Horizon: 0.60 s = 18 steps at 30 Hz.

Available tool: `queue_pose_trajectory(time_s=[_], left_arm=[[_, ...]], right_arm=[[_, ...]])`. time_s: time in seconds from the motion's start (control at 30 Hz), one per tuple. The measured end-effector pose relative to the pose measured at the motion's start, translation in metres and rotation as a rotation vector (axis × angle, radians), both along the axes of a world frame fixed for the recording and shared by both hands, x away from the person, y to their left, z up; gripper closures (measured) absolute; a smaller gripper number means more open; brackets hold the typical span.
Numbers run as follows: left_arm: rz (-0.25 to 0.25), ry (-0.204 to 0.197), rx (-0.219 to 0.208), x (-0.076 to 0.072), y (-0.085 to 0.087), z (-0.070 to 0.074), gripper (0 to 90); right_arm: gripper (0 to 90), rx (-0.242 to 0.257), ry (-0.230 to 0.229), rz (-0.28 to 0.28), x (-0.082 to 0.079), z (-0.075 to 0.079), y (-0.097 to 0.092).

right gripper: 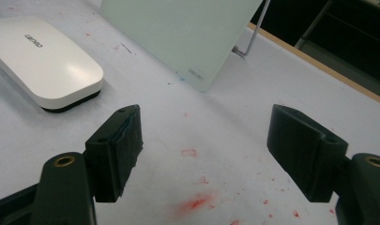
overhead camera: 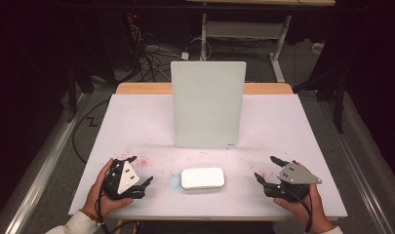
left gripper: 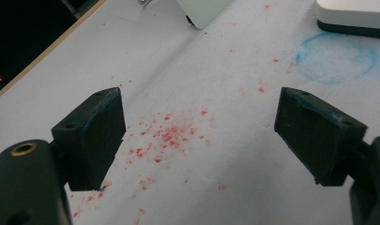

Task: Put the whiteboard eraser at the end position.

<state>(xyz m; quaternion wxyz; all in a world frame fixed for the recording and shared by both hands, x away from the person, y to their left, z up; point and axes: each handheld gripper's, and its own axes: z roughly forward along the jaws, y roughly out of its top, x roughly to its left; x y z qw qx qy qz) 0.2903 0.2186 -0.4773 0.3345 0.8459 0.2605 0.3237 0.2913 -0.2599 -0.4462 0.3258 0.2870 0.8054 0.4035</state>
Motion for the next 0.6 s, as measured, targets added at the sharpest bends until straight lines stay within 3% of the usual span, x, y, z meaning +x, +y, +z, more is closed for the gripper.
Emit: queue_pose_trajectory(time_s=[0.6], left_arm=[[-0.001, 0.002, -0.006, 0.0015, 0.0007, 0.0019, 16.1]], right_arm=[[27.2, -0.004, 0.011, 0.009, 0.0003, -0.0020, 0.0027]])
